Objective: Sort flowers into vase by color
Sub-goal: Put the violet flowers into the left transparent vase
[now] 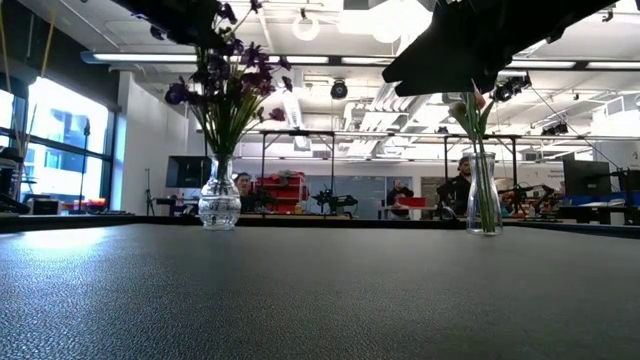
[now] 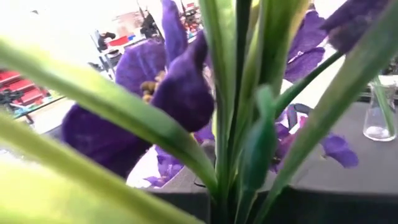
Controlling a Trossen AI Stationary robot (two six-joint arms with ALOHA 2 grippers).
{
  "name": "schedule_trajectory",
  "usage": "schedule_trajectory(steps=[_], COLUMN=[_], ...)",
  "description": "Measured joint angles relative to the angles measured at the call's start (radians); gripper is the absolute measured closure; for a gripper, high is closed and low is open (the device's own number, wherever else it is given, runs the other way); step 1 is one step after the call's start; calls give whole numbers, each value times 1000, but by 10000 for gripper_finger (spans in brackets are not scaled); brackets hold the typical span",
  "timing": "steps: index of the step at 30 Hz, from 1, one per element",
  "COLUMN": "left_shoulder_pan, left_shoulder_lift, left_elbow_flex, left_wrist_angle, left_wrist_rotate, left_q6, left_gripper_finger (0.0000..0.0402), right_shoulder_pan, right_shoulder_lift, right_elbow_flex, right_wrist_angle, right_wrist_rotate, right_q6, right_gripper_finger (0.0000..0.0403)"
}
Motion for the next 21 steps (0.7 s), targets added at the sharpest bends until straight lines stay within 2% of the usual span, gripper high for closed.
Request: schedule_trajectory(steps=[7, 15, 21], left_shoulder_pan=[-1, -31, -32], left_shoulder_lift=[34, 22, 31], left_elbow_flex=[0, 1, 1], left_wrist_angle=[15, 129, 75], left_wrist_rotate=[2, 2, 2], left_q6=[1, 25, 0], left_gripper_finger=[401, 401, 401], right_shoulder_pan=[0, 0, 0], right_shoulder_lift=[0, 0, 0], right_elbow_flex=[0, 0, 0], right_wrist_angle=[1, 1, 1], right_wrist_rotate=[0, 0, 0], right_q6=[-6, -6, -6], right_gripper_finger=[197, 197, 197])
